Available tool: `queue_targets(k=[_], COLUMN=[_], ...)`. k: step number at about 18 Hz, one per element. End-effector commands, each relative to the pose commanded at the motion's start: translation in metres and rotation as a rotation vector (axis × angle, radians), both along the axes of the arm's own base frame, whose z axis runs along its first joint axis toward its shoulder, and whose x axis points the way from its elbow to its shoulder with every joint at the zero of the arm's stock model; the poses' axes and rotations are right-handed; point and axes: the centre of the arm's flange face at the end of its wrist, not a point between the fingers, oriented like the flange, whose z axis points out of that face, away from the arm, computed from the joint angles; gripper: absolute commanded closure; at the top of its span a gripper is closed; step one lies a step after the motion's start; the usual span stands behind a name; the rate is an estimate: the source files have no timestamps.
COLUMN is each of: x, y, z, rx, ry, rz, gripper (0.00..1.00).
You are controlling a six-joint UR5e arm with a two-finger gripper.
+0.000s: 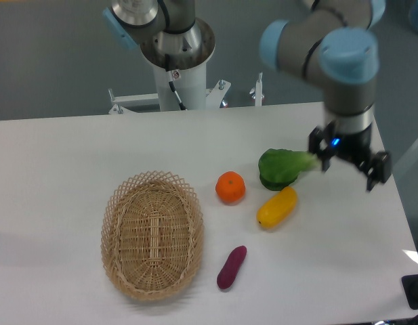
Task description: Place the sweet potato on the table
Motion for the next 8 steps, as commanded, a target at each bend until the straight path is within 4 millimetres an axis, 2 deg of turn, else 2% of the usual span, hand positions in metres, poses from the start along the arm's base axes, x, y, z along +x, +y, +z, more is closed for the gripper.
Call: queue_targets(k=[4,8], x=[-0.009,-0.010], y=[-0.029,-0.033], z=[0.009,0.011], rx=[0.023,0.052], ry=[0.002,-0.002], rz=[-0.005,0.000], gripper=[0.00,0.00])
